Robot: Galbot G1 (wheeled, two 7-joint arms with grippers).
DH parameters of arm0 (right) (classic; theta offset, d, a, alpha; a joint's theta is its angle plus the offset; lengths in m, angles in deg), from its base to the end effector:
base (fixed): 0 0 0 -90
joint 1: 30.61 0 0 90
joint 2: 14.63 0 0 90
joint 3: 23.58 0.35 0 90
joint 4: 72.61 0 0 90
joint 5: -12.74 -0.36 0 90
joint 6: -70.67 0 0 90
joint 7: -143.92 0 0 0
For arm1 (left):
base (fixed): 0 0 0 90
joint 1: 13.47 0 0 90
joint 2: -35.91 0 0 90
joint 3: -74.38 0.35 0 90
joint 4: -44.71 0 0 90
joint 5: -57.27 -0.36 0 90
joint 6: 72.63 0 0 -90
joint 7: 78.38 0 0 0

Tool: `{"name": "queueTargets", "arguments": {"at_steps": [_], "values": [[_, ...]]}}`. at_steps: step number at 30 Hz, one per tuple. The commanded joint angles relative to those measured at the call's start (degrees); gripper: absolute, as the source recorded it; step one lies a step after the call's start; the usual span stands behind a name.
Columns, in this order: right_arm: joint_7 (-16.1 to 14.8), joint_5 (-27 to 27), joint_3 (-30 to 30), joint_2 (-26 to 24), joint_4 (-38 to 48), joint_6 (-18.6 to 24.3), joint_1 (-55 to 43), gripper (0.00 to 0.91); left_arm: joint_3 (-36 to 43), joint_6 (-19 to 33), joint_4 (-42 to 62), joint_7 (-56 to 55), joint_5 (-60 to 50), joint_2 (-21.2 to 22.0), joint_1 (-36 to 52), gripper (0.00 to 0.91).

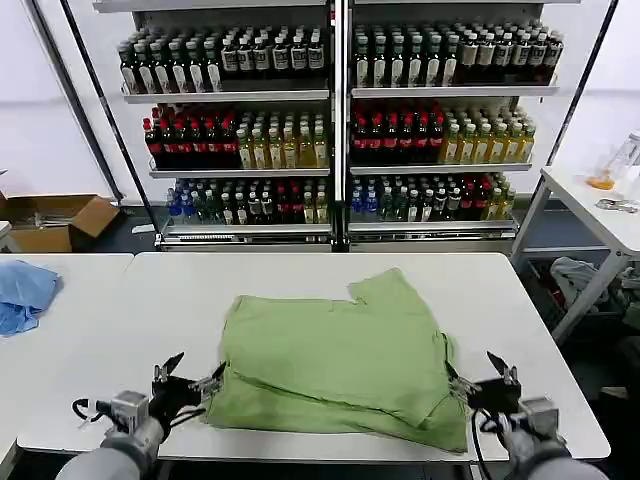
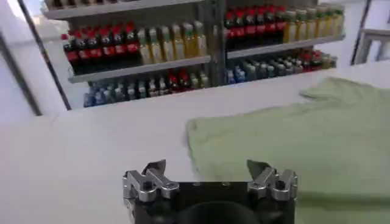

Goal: Fold and organize the clothes.

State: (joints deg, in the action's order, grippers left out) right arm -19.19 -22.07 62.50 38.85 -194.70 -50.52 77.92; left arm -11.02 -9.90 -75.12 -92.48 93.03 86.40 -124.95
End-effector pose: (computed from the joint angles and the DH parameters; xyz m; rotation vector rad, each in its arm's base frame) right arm 0.2440 -0.0777 -0.2294 0.1206 -2.7081 0.1590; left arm 0.2356 0.0894 -0.2515 -0.1872 -2.6681 -0.1631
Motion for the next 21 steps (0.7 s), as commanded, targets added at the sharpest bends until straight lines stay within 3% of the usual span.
{"name": "queueTargets", "arguments": {"at_steps": [1,9,21], "values": [[2.76,-7.58,-13.49,0.33,18.06,-1.92,-28.25,0.907,13.59,-4.14,19.22,-2.96,3.35,2.19,26.65,0.907],[2.37,-8.85,-20.42,4.87,32.03,-1.92,-39.79,0.907,20.43,-5.76,30.96,-3.12,1.89,5.50,38.23,0.907],[0.53,-9.41,-26.86,12.93,51.03,-1.89,-53.65,0.907,25.18,-5.75,39.90,-3.12,0.98,9.97,45.55,0.907]]}}
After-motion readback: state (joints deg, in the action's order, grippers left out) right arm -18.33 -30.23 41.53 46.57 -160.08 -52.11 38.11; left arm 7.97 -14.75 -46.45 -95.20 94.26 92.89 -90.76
